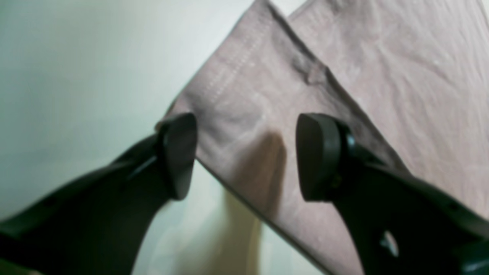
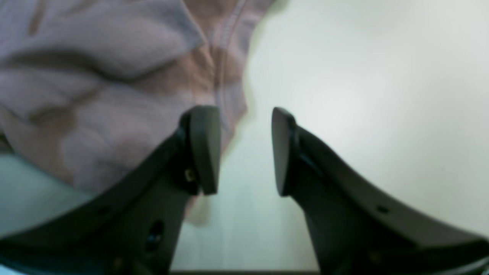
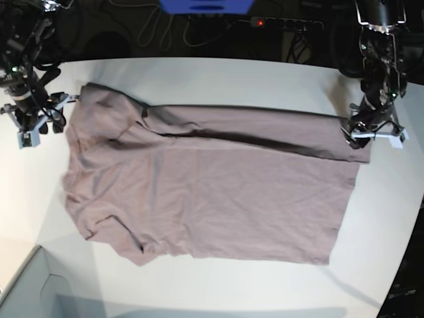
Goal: Layout the t-shirt on the table in an organized manner, then fold the t-shirt properly
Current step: 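Release and regrasp the shirt edge corners with both grippers, then pull the shirt edge taut with both grippers and lay it down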
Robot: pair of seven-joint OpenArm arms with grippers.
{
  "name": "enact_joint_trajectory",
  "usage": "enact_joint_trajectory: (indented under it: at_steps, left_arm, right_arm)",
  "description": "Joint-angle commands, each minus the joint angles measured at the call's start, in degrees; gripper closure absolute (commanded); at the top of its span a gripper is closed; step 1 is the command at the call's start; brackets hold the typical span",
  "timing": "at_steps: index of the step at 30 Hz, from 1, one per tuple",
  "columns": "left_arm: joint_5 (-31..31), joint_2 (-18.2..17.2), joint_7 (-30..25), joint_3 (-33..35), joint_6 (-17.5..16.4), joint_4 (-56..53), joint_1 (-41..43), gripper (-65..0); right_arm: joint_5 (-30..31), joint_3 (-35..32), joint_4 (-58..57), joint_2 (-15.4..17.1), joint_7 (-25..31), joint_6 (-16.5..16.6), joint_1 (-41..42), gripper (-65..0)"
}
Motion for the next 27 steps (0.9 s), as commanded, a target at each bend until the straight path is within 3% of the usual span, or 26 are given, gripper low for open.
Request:
enact_joint_trajectory:
  at_steps: [1,10,15,19,27]
  left_arm:
    - [-0.01,-0.45,0.29,-0.16,0.29,0.02,-0.36,-40.3]
    - [-0.36,-0.28,0.64,0.28,0.29,-3.67,-3.53,-39.9]
    - [-0.45,-0.28,0.73,-0.07,0.29,2.84,-1.07,-40.3]
    - [-0.36,-0.36,0.64,-0.16,0.64,10.22,2.36,-40.3]
    - [-0.28,0.25,0.47,-4.82,0.29,2.57,1.57,-40.3]
  right_arm:
    - [0.96,0.17,2.00,0.16,1.20,0.65,-1.05,-23.0]
    - [0.87,-0.27,2.26,-2.39,1.20,0.65,-5.79,-23.0]
    - [0.87,-0.98,2.26,-5.12,1.20,0.65,-6.85,-23.0]
    - [0.87,-3.44,2.26,-5.38,1.20,0.65,-7.73,-23.0]
    - [0.78,-4.84,-3.63,-5.03,1.64,0.65,-5.62,-23.0]
